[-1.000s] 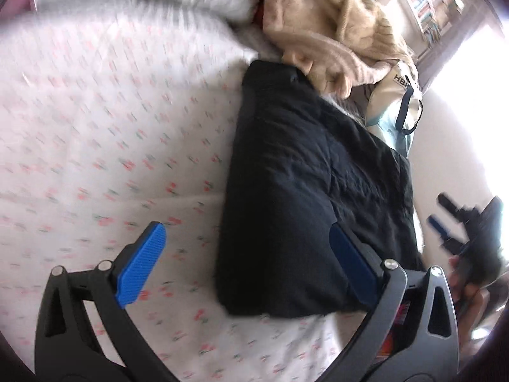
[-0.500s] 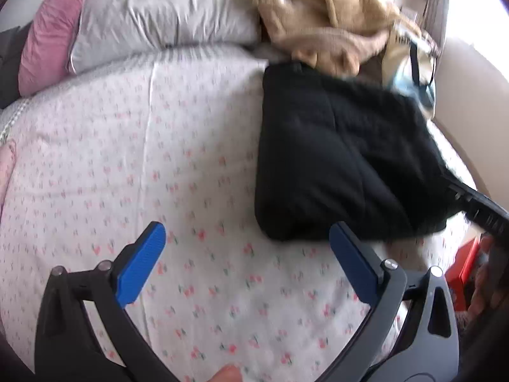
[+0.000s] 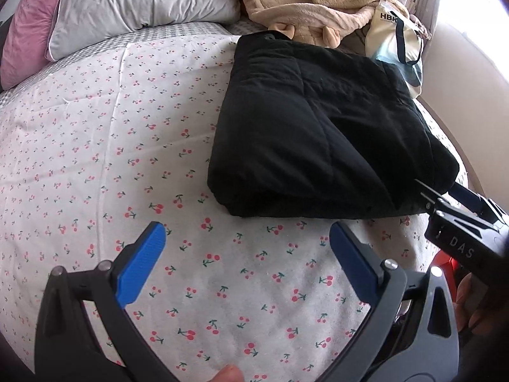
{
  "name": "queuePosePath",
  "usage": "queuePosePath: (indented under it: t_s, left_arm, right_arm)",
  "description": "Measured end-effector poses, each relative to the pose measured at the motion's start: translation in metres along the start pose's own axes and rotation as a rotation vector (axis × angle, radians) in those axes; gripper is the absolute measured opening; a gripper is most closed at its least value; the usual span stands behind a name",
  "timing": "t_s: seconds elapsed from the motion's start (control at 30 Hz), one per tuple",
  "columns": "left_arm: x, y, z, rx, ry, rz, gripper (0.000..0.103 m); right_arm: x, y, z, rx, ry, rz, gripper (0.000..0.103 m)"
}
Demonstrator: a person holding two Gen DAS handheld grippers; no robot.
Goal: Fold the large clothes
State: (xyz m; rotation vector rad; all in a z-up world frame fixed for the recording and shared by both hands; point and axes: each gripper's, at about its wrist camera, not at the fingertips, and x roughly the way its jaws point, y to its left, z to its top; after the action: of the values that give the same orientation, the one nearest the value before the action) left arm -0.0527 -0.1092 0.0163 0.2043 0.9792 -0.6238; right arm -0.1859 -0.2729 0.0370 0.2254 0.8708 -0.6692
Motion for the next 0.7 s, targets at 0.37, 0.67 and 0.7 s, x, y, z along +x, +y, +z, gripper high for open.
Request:
queuePosePath:
  t_s: [0.37,0.67,0.7]
  left_arm:
    - [0.002,-0.003,-0.003,0.003,0.010,-0.009,0.102]
    - [0.001,-0.006,-0.004,0.014,0.014,-0.022,0.102]
    - [0.001,-0.005,-0.004,0.014,0.016,-0.024,0.102]
  right_arm:
    - [0.007,-0.003,-0.001,0.011,0.037,0.031,0.087]
    - [0.012,-0.001,-0.001,0.015,0.056,0.038,0.087]
    - [0.012,0.000,-0.001,0.015,0.058,0.038,0.087]
